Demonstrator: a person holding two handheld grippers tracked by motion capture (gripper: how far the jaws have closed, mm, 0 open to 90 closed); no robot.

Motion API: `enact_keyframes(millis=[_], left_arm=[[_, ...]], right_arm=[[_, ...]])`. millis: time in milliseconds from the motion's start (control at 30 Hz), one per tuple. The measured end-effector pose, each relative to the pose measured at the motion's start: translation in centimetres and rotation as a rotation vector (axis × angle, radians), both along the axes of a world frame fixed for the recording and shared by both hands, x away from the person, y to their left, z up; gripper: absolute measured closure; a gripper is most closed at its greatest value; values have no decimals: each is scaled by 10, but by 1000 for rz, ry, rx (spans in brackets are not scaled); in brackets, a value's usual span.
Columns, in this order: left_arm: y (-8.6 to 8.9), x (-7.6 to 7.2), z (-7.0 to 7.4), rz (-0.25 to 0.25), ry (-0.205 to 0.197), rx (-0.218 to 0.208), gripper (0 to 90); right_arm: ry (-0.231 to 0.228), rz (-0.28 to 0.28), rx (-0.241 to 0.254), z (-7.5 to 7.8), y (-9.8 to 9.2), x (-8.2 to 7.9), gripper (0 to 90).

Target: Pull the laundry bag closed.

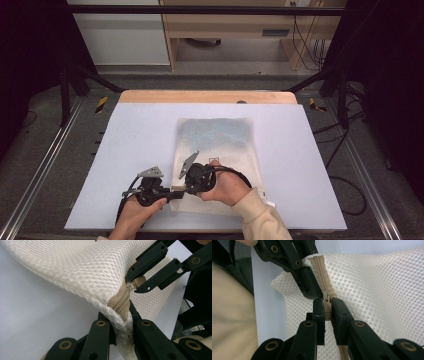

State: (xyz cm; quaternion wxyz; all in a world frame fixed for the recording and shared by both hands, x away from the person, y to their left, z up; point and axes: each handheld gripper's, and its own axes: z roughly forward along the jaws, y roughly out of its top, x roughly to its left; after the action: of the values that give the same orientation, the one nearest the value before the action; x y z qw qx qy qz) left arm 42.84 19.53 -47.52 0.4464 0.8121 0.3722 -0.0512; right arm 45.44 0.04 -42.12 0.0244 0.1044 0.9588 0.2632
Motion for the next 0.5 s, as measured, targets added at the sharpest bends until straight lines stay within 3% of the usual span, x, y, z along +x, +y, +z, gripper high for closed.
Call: enact_keyframes(millis=[500], left_arm=[[-2,-1,0,-11,-5,14,843]], right_arm=[[6,-11,13,-4,-4,-2,820]])
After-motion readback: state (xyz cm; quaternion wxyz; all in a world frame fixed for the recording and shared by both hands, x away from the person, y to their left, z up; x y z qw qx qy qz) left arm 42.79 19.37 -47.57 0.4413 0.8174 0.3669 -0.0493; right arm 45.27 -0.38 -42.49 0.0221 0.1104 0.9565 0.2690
